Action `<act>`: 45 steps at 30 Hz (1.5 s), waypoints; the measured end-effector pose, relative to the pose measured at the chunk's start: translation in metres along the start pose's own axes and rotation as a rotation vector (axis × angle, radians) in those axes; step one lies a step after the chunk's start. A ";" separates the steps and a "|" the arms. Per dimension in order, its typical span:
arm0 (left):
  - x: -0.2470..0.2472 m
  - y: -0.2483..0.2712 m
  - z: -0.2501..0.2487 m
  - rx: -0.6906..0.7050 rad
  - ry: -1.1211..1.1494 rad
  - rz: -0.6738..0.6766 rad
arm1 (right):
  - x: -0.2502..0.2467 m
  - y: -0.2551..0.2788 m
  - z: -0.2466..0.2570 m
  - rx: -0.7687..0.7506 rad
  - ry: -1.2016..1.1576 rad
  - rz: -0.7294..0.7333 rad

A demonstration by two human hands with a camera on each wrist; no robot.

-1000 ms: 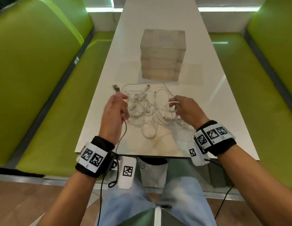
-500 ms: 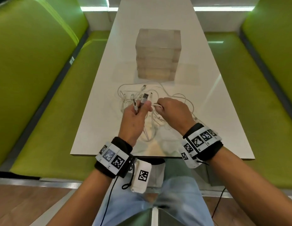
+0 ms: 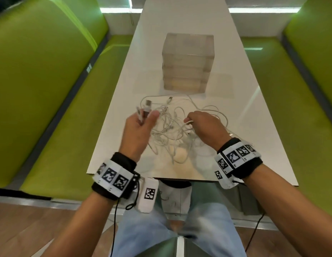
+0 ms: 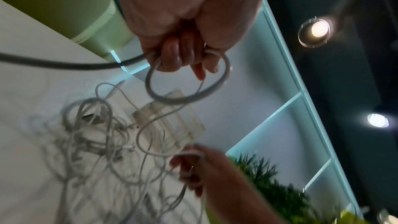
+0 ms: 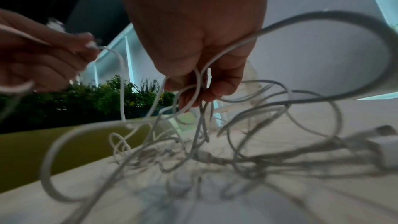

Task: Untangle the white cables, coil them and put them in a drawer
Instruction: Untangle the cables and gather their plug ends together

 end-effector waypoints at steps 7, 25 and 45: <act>0.048 0.002 0.020 0.003 -0.284 0.192 | -0.015 0.008 0.028 -0.078 -0.065 0.017; -0.046 -0.009 -0.006 0.076 0.020 -0.345 | -0.016 0.005 -0.019 0.001 0.043 0.024; -0.021 -0.012 -0.006 0.159 -0.257 -0.116 | -0.011 0.001 -0.018 -0.001 0.064 0.072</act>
Point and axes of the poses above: each hand's wrist, its own y-axis away from the middle knuckle, its own x-axis out of the palm, z = x × y, the point moved 4 cm from there along -y, towards the middle knuckle, and after that the axes turned 7 degrees about z, right-handed, at the moved point
